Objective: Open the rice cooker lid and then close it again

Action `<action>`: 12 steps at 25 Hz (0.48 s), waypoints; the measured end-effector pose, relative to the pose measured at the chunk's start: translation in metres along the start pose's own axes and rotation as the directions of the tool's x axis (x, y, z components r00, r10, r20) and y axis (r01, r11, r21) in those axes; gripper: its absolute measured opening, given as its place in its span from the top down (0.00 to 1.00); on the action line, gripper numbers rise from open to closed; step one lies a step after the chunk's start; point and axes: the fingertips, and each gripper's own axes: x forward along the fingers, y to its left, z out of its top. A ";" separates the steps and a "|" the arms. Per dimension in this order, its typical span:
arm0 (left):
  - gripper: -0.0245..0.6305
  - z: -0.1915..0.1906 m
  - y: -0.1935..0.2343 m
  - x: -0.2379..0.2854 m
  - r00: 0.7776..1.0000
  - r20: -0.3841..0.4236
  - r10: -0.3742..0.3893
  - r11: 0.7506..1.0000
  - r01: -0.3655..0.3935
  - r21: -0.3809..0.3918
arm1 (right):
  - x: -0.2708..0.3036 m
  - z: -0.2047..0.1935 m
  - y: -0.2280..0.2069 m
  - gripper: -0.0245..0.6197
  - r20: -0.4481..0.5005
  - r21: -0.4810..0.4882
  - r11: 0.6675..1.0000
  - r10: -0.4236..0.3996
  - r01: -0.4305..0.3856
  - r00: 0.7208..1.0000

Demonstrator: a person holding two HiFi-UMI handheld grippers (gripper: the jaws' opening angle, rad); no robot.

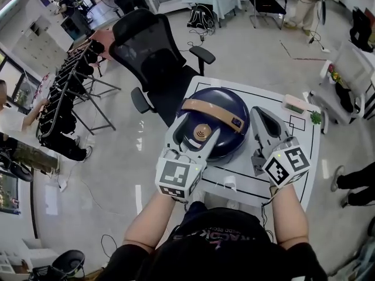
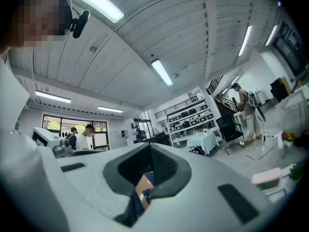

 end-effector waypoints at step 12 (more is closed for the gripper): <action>0.46 -0.013 0.025 0.025 0.986 -0.046 -0.160 0.978 0.165 0.127 | 0.023 -0.013 0.001 0.96 0.003 0.008 0.992 -0.127 0.127 0.992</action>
